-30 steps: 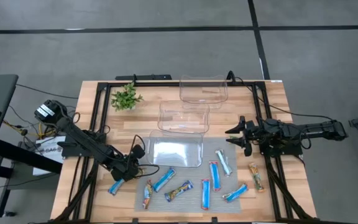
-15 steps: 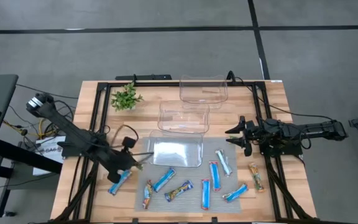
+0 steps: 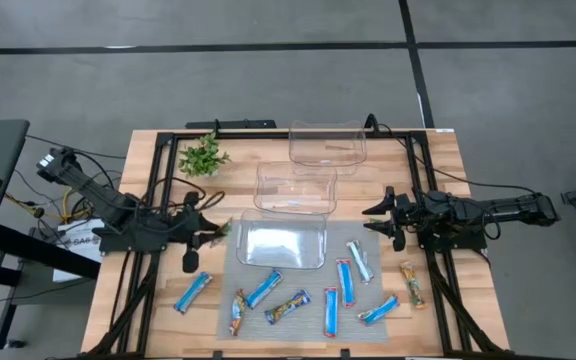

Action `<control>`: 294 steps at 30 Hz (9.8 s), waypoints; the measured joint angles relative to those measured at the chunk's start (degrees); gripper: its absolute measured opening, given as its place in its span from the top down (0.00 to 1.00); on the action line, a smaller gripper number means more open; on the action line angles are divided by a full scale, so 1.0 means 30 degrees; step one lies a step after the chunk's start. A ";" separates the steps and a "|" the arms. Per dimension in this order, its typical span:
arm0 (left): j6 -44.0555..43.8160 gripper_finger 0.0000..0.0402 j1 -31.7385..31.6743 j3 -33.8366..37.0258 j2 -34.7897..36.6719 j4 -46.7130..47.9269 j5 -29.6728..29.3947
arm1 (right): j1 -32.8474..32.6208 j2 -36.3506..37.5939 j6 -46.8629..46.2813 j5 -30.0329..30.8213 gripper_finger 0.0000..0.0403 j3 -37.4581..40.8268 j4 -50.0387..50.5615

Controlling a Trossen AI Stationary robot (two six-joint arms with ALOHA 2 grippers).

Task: Pick and place Granola Bars by type
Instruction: Put the yellow granola bar into the top transparent bin, then put the top left blue granola bar into the middle transparent bin

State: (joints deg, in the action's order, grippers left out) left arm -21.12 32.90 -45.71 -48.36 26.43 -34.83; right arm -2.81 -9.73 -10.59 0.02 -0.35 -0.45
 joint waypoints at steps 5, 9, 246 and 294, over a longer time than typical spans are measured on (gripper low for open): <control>-0.0007 0.90 -0.1268 0.0000 -0.0138 -0.1662 0.0359 | 0.0007 -0.0004 0.0000 0.0003 0.54 0.0003 0.0000; 0.0287 0.90 -0.3476 0.0000 -0.0671 -0.3660 0.1846 | 0.0006 -0.0004 0.0000 -0.0002 0.54 0.0004 0.0000; -1.9099 0.49 0.2157 0.2776 -1.1395 0.3251 1.4521 | -0.0010 -0.0001 0.0000 -0.0002 0.54 -0.0002 0.0000; -1.3446 0.79 0.1325 0.2266 -0.4136 -1.0032 1.0052 | -0.0015 -0.0001 0.0000 -0.0004 0.54 -0.0004 0.0000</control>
State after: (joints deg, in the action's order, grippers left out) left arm -61.46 36.88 -38.92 -60.77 -3.66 -4.68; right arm -2.85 -9.73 -10.59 0.01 -0.36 -0.45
